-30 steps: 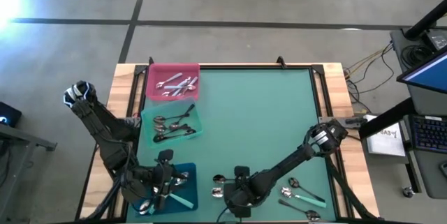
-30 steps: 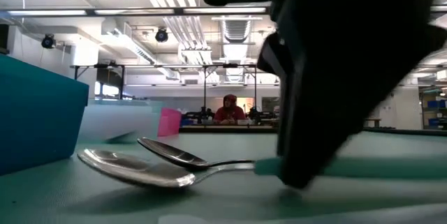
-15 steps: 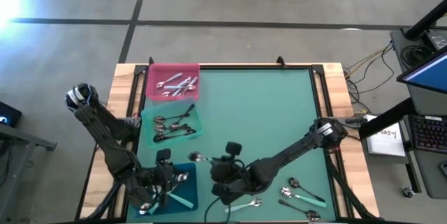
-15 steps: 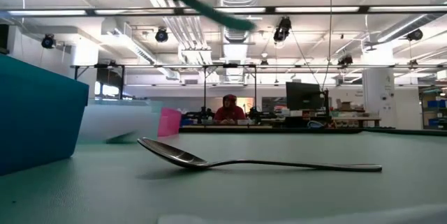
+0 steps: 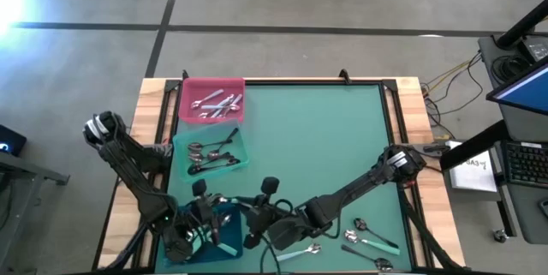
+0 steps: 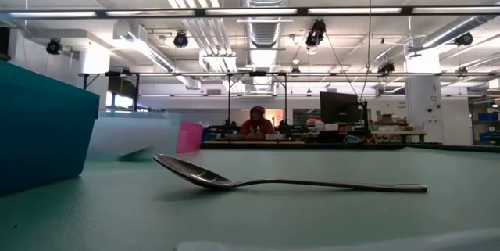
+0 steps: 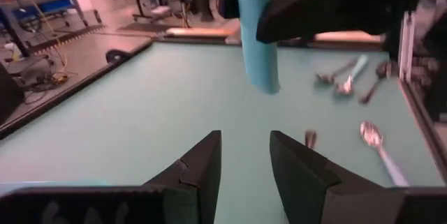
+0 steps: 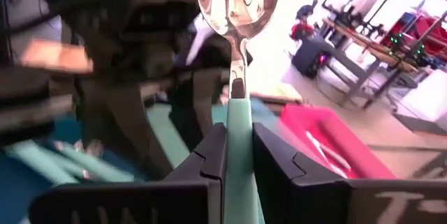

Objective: Sort silverware by color (type)
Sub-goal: Put the light blue into the blue bin

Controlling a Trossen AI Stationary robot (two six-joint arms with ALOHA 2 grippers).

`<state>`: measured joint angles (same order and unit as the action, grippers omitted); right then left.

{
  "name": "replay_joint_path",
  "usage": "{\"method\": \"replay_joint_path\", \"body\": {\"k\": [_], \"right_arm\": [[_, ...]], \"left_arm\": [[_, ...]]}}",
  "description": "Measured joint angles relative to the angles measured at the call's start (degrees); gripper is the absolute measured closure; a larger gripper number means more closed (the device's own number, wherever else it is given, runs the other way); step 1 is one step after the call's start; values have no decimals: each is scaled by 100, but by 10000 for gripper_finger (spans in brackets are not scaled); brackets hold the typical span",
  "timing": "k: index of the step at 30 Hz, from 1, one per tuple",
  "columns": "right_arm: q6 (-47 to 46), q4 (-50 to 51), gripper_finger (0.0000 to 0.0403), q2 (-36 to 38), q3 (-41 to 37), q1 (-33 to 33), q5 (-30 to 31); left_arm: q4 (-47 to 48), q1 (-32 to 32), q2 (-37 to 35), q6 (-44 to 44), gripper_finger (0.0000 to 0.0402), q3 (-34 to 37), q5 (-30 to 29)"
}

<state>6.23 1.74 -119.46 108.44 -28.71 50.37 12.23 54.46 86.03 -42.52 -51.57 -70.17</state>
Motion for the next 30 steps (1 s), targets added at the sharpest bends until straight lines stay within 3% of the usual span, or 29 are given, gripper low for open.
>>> {"method": "replay_joint_path", "body": {"k": [9,17,26,30], "right_arm": [[199,-766,368,-22,-12,221,-1299],[337,-818,368,-24,-13,291,-1455],[334,-859,368,-22,-12,313,-1903],[389,-852,368,-22,-13,313,-1920]], "left_arm": [[-992,4,103,756,294,-2,-445],[-1196,23,103,921,294,-4,-436],[-1905,26,95,1676,295,-4,-433],[-1890,24,92,1802,331,-4,-452]]}}
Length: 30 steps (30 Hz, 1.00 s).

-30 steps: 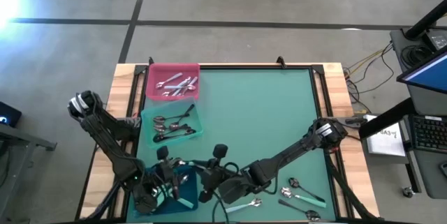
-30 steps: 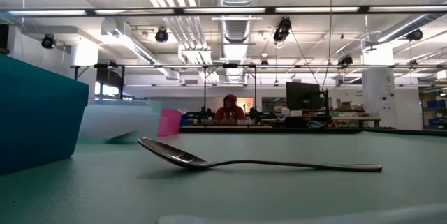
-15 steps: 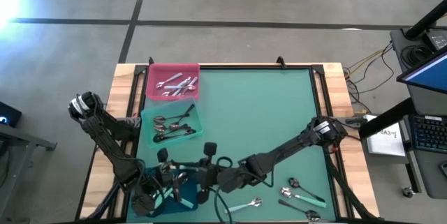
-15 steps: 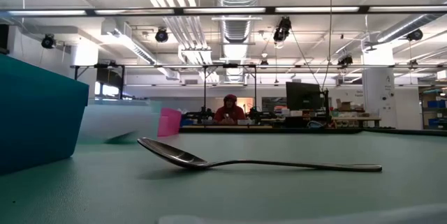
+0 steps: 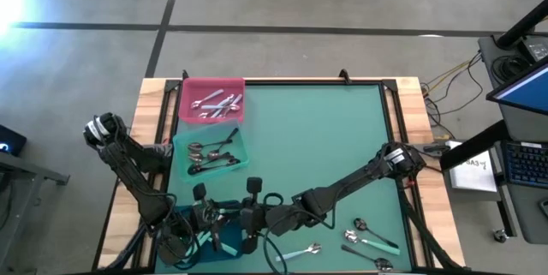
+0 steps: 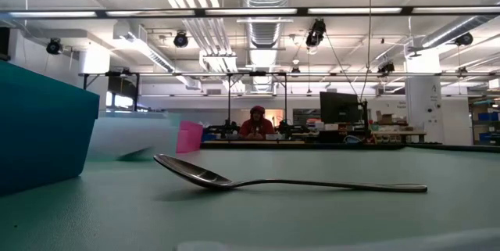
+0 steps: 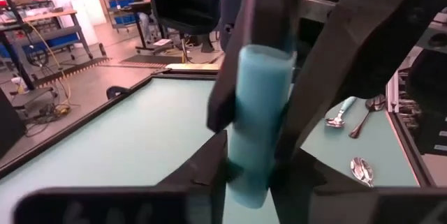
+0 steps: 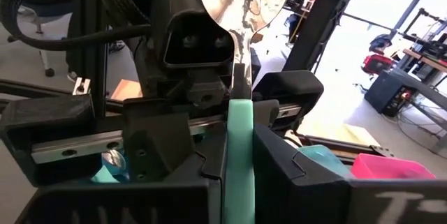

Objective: Sort silverware by color (type)
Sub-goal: Put the light blue into the blue bin

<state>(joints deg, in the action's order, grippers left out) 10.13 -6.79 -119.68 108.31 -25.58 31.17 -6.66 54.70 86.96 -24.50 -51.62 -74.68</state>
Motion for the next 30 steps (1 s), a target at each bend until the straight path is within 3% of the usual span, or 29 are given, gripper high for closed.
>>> {"method": "replay_joint_path", "body": {"k": [2,11,15,22,30], "right_arm": [[21,6,368,0,0,-2,7],[62,42,368,18,-3,-13,17],[63,346,318,58,5,-11,-25],[-586,1849,212,446,192,-17,3],[-2698,4414,191,1112,459,-126,25]], "left_arm": [[17,2,0,-17,346,0,11],[33,0,-35,1,346,0,273],[32,-3,-83,125,346,0,499],[81,2,-168,195,346,0,741],[764,43,-437,-78,346,-4,2377]]}}
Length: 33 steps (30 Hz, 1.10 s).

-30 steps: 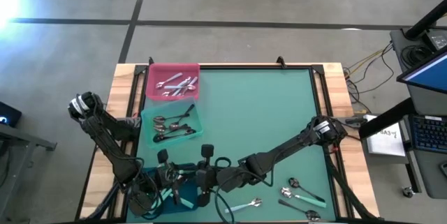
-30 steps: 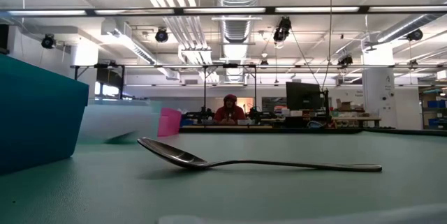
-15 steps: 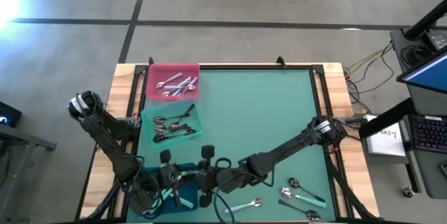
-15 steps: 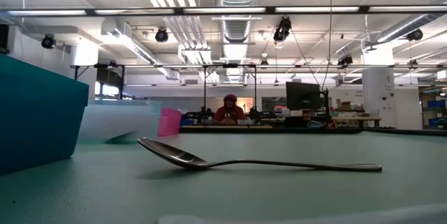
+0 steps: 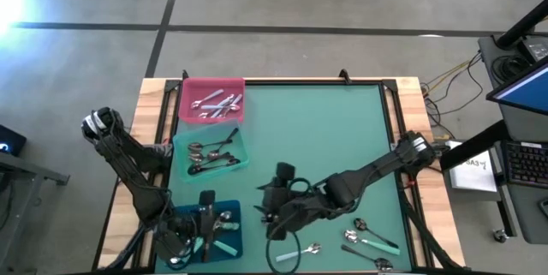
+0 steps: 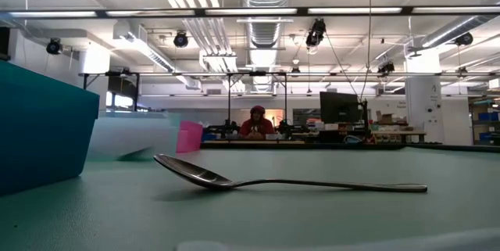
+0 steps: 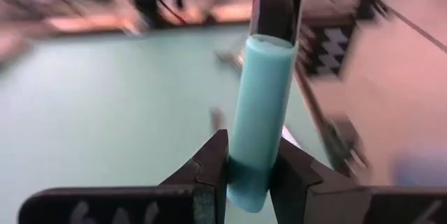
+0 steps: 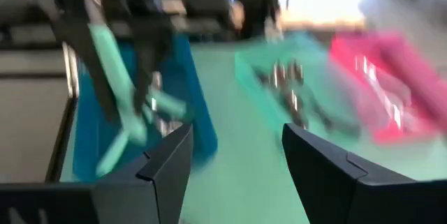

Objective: Sort silverware by color (type)
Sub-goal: Put the light blue into the blue bin, then put the blue spoon into the pink bin

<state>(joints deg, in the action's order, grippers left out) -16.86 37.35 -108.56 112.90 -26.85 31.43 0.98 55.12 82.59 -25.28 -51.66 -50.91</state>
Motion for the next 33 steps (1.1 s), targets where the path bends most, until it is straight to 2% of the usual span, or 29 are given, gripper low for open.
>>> {"method": "replay_joint_path", "body": {"k": [5,10,14,18,22,28,33], "right_arm": [[-1194,1236,201,53,-7,-99,-49],[-2093,1853,210,-27,-55,-238,-574],[-2499,2141,214,-187,-134,-338,-843],[-3113,2553,214,-290,-264,-397,-1207],[-3616,2886,214,-314,-553,-438,-1679],[-3945,3279,214,-312,-871,-490,-2083],[-4065,3267,218,-310,-1114,-498,-2574]], "left_arm": [[1387,6,-295,-1221,346,0,1462],[2650,12,-428,-2744,346,0,2925],[3292,47,-382,-3565,346,0,4117],[3492,58,-299,-3916,346,0,5180],[3467,58,-235,-4126,338,0,5455],[3466,56,-234,-4140,264,0,5449],[3468,56,-225,-4128,251,0,5440]]}}
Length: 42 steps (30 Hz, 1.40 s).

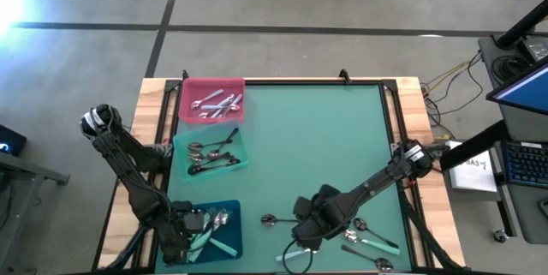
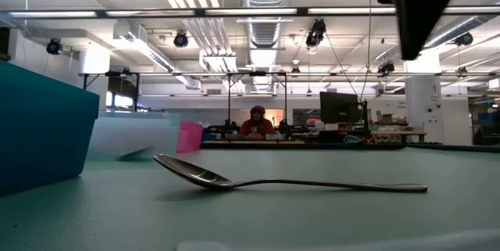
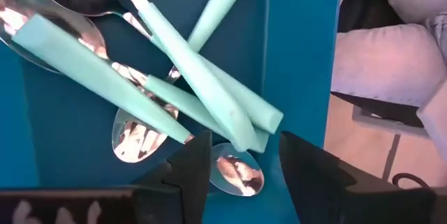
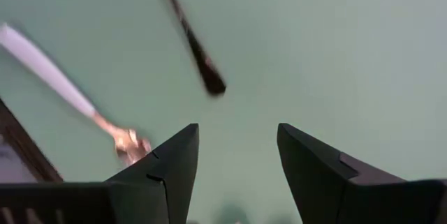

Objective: Sort silverware by color (type)
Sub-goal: Put the blue spoon into the pink bin

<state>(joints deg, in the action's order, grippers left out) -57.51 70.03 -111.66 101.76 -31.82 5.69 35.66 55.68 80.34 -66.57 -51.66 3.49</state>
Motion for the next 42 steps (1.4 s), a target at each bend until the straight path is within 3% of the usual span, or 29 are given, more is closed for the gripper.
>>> {"method": "replay_joint_path", "body": {"k": [5,9,15,18,31,42], "right_arm": [[-9,34,226,-1,-268,-150,-844],[6,-561,231,0,-469,-341,-969],[1381,-2613,243,0,-731,-581,-720],[2065,-3102,251,0,-922,-653,-468],[2789,-3487,271,-486,-1093,-643,-263],[2833,-3696,271,-787,-1065,-642,-165]], "left_arm": [[0,0,0,55,256,1,-326],[2,-7,0,283,264,0,-526],[0,-7,1,396,274,2,-754],[-2,-7,4,418,277,2,-767],[-7,-8,4,393,277,4,-884],[-9,-9,4,396,277,4,-898]]}}
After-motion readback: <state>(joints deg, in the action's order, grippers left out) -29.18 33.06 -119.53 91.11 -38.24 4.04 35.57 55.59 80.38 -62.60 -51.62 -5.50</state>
